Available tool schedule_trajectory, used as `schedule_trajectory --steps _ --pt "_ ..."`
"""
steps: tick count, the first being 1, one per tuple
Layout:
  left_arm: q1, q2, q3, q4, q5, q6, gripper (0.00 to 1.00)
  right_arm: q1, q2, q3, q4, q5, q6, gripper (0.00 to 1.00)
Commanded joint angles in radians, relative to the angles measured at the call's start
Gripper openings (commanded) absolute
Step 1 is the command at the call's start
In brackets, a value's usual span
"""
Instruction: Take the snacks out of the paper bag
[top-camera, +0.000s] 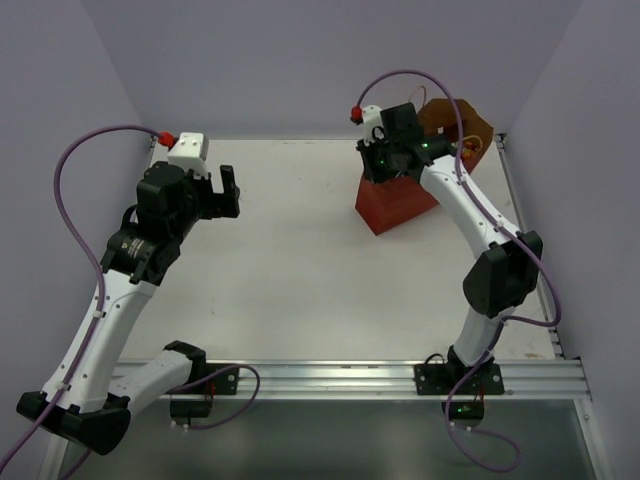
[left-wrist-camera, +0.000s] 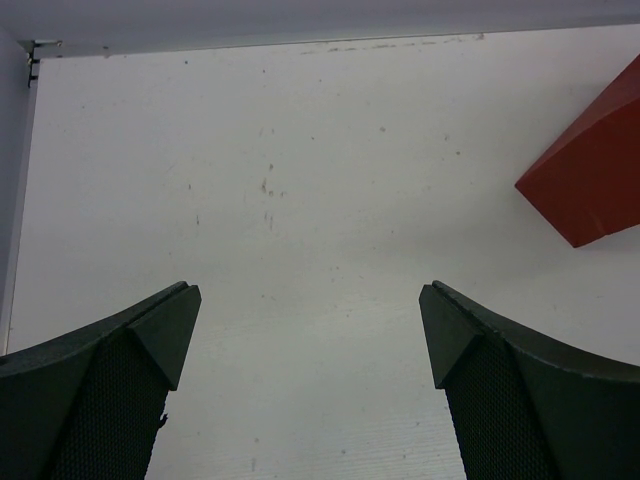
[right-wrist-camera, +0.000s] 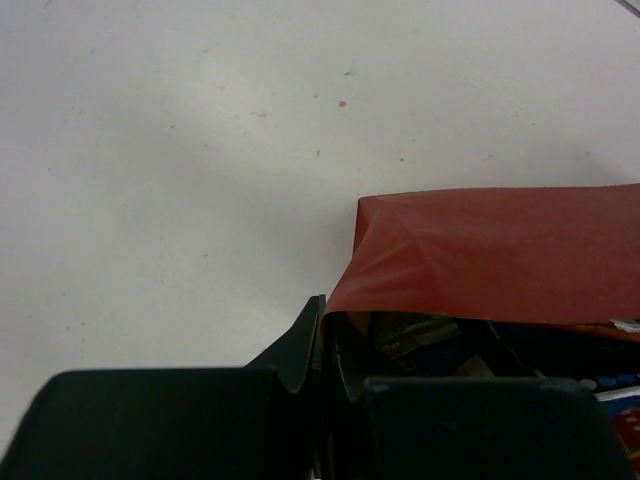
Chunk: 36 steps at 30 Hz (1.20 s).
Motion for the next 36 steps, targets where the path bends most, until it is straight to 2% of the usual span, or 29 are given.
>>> schedule_trajectory --steps 1,9,17,22,25,26,28,32,34,36 --pt "-0.004 -0.017 0.027 0.001 0.005 0.024 1.00 0.092 -0.048 -0.021 -0.007 -0.033 0.020 0.00" --pt "-0.004 -0.019 0.034 -0.003 -0.001 0.027 1.00 0.305 -0.042 0.002 -0.010 -0.041 0.101 0.00" --pt "-0.004 -0.028 0.073 -0.022 -0.034 0.039 1.00 0.551 0.061 0.170 -0.033 -0.070 0.196 0.00" --pt "-0.004 -0.037 0.090 -0.039 -0.085 0.047 1.00 0.623 0.093 0.227 -0.021 -0.061 0.233 0.00" --pt "-0.004 -0.042 0.090 -0.042 -0.084 0.047 1.00 0.631 0.089 0.232 -0.022 -0.044 0.263 0.11" --pt "-0.004 -0.042 0.089 -0.040 -0.082 0.046 1.00 0.631 0.078 0.233 -0.022 -0.033 0.264 0.23" --pt "-0.005 -0.040 0.087 -0.040 -0.073 0.044 1.00 0.631 0.066 0.242 -0.037 -0.018 0.263 0.39" --pt "-0.005 -0.028 0.095 -0.034 -0.056 0.039 1.00 0.631 0.035 0.285 -0.088 0.036 0.264 0.60" --pt "-0.004 -0.022 0.106 -0.030 -0.030 0.035 1.00 0.631 0.006 0.296 -0.117 0.062 0.273 0.68" --pt "-0.004 -0.010 0.113 -0.020 0.002 0.033 1.00 0.629 -0.032 0.292 -0.142 0.117 0.279 0.71"
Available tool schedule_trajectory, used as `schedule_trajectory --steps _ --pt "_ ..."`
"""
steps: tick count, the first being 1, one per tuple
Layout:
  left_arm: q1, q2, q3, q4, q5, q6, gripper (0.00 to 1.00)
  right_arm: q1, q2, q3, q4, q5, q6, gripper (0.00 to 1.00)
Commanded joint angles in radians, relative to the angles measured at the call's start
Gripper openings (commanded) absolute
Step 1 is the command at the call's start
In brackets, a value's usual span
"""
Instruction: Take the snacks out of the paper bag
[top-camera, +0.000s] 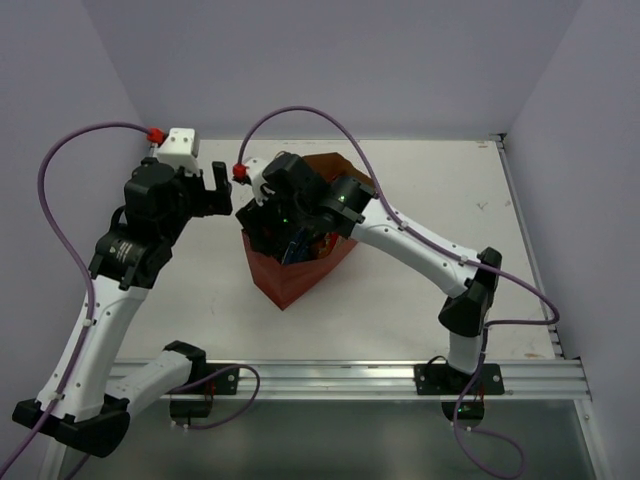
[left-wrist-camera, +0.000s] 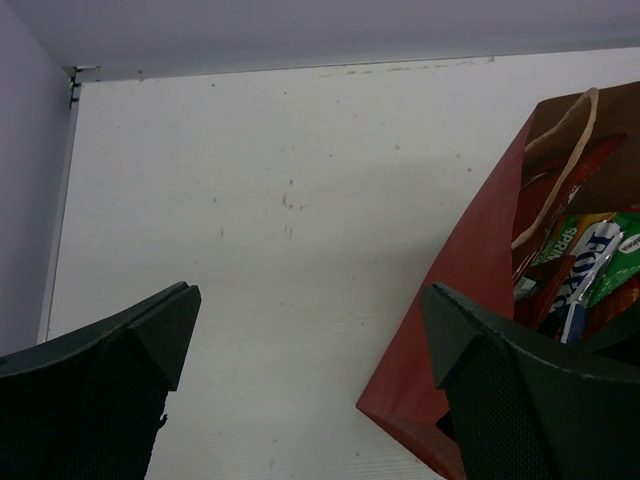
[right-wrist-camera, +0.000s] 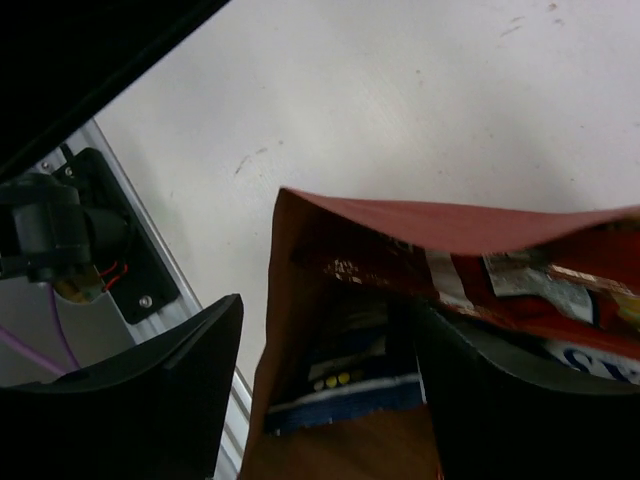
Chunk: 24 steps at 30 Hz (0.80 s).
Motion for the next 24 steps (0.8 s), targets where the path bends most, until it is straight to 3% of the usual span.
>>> schedule_trajectory --steps 1,5,13,19,24 --pt "-0.003 0.016 0.052 0.032 0.069 0.005 1.00 -0.002 -0.131 0.048 -0.054 0.109 0.016 0.72" --pt "-0.004 0.055 0.068 0.058 0.155 0.009 1.00 -0.003 -0.220 -0.016 -0.065 0.213 0.004 0.82" --pt "-0.004 0.182 0.114 0.083 0.407 0.035 1.00 -0.006 -0.382 -0.148 -0.066 0.401 0.032 0.89" --pt "-0.070 0.311 0.185 0.076 0.462 0.061 1.00 -0.005 -0.473 -0.205 -0.039 0.447 0.052 0.89" --pt "-0.145 0.403 0.188 0.079 0.341 0.085 1.00 -0.006 -0.559 -0.286 0.007 0.491 0.050 0.89"
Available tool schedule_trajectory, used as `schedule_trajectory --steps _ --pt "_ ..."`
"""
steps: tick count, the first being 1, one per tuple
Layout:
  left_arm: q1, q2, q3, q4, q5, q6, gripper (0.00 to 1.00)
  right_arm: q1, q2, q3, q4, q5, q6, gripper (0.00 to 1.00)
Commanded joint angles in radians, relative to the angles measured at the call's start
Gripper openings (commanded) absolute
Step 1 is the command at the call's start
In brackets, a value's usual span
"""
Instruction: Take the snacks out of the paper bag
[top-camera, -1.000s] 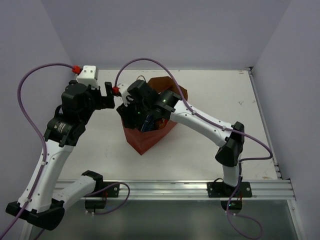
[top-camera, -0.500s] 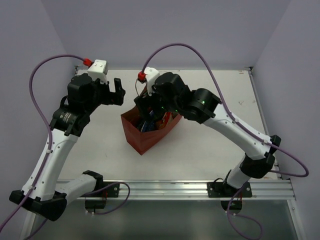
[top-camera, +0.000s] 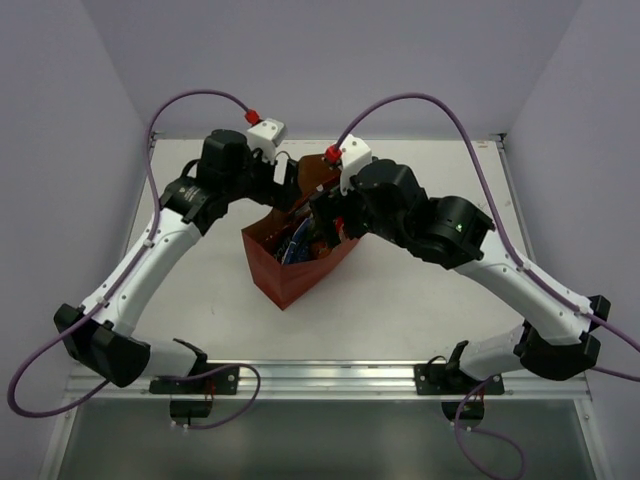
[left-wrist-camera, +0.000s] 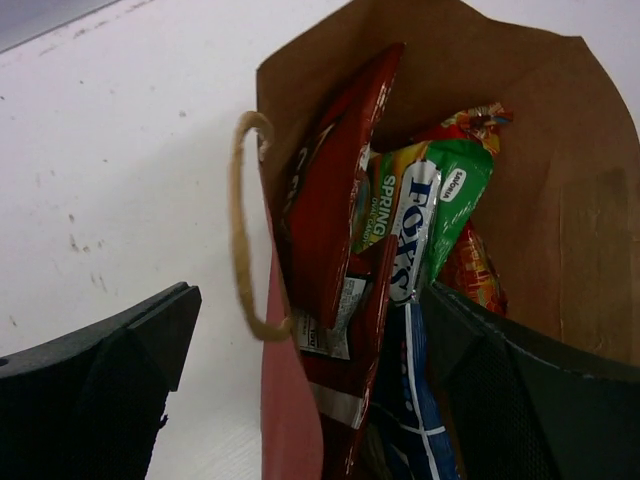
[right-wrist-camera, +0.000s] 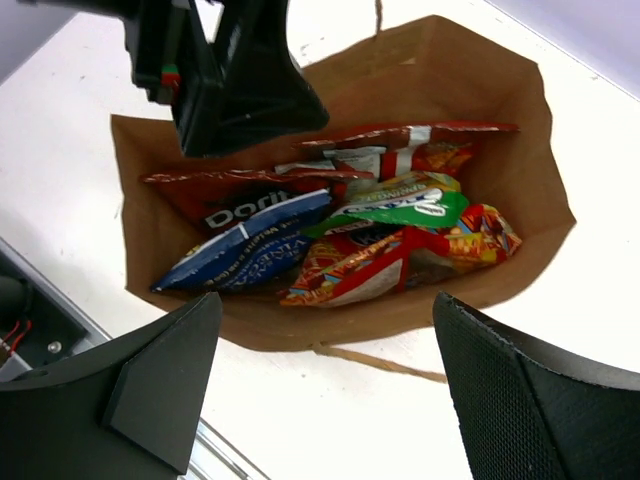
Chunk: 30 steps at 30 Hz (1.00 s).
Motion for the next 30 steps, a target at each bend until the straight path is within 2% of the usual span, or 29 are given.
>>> schedule_trajectory --steps 1,4,8,11,23,30 --pt "-0.028 0.047 0.035 0.031 -0.062 0.031 1.00 -0.003 -0.077 -0.044 0.058 0.068 0.018 0.90" --pt "-0.026 0.051 -0.003 0.071 -0.145 0.017 1.00 -0.003 -0.118 -0.091 0.080 0.069 0.020 0.90" --pt "-0.026 -0.008 -0.167 0.229 -0.146 0.040 0.92 -0.003 -0.146 -0.134 0.097 0.068 0.024 0.91" --pt "-0.025 -0.030 -0.235 0.296 -0.126 0.043 0.88 -0.003 -0.155 -0.151 0.103 0.065 0.023 0.91" --pt "0.017 -0.107 -0.330 0.404 -0.098 0.070 0.64 -0.004 -0.162 -0.177 0.135 0.053 -0.009 0.91" --pt "0.020 -0.093 -0.335 0.402 -0.023 0.084 0.58 -0.003 -0.151 -0.171 0.141 0.052 -0.023 0.91"
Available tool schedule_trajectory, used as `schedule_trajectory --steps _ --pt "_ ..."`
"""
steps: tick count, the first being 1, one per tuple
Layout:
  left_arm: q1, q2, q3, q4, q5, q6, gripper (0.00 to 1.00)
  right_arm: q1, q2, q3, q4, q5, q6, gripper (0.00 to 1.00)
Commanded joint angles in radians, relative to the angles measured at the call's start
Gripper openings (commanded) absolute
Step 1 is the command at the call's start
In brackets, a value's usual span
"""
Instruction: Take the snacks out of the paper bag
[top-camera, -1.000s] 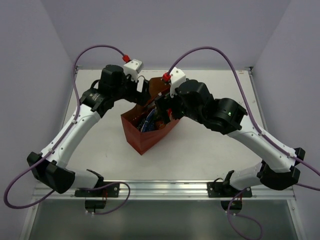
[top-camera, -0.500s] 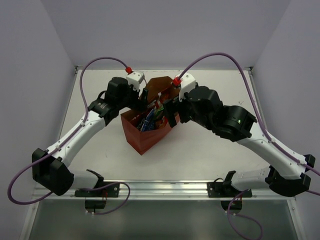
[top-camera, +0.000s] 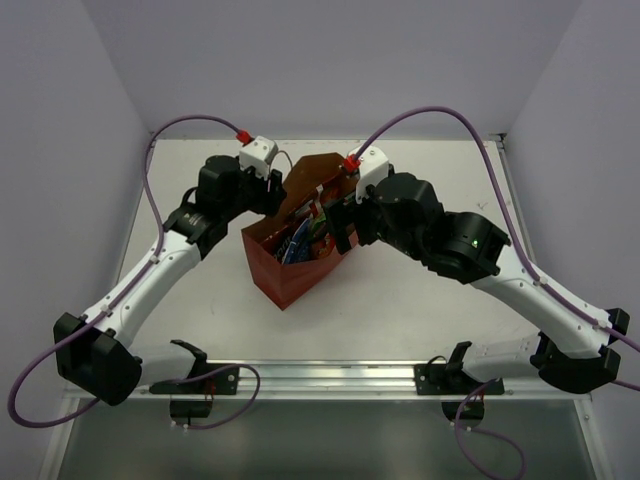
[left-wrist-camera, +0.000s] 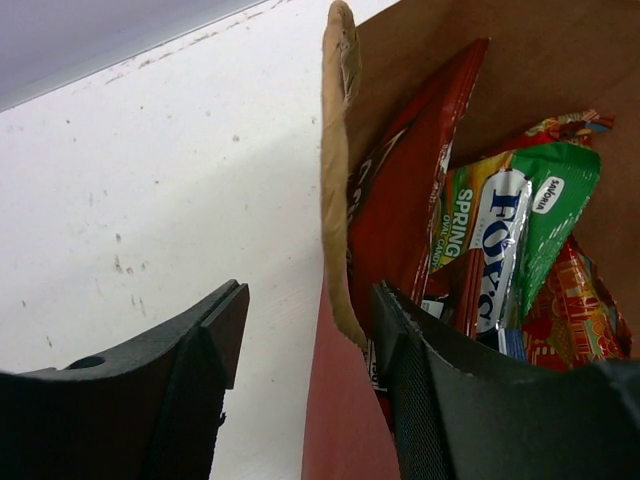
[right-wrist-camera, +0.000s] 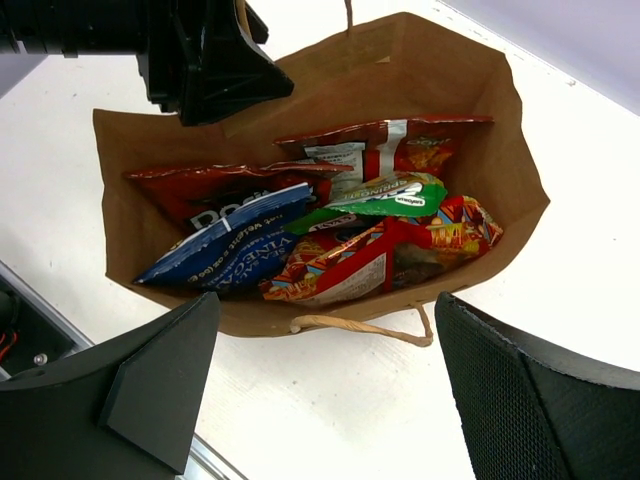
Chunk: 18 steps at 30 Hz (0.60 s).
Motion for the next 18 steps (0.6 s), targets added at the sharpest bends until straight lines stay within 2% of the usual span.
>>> schedule_trajectory --steps 1,7,9,13,14,17,18 --pt "0.004 -0.007 -0.012 0.049 0.063 0.032 0.58 -0.003 -0.010 0.010 0.037 0.015 -0.017 0.91" --pt "0.005 -0.003 -0.023 0.041 0.112 0.054 0.57 -0.004 -0.003 0.005 0.039 0.013 -0.015 0.91" --pt "0.004 0.000 -0.023 0.046 0.103 0.054 0.52 -0.004 0.001 0.008 0.040 0.009 -0.015 0.91" --pt "0.004 0.017 -0.014 0.055 0.101 0.054 0.30 -0.004 0.009 0.017 0.040 0.001 -0.015 0.91" --pt "0.004 0.022 -0.008 0.055 0.100 0.054 0.19 -0.004 0.013 0.017 0.040 -0.001 -0.014 0.91" --pt "0.004 0.040 0.018 0.048 0.092 0.054 0.00 -0.004 0.018 0.025 0.040 -0.004 -0.006 0.91" --pt "0.004 0.046 0.026 0.040 0.080 0.082 0.00 -0.004 0.023 0.031 0.040 -0.010 0.000 0.91"
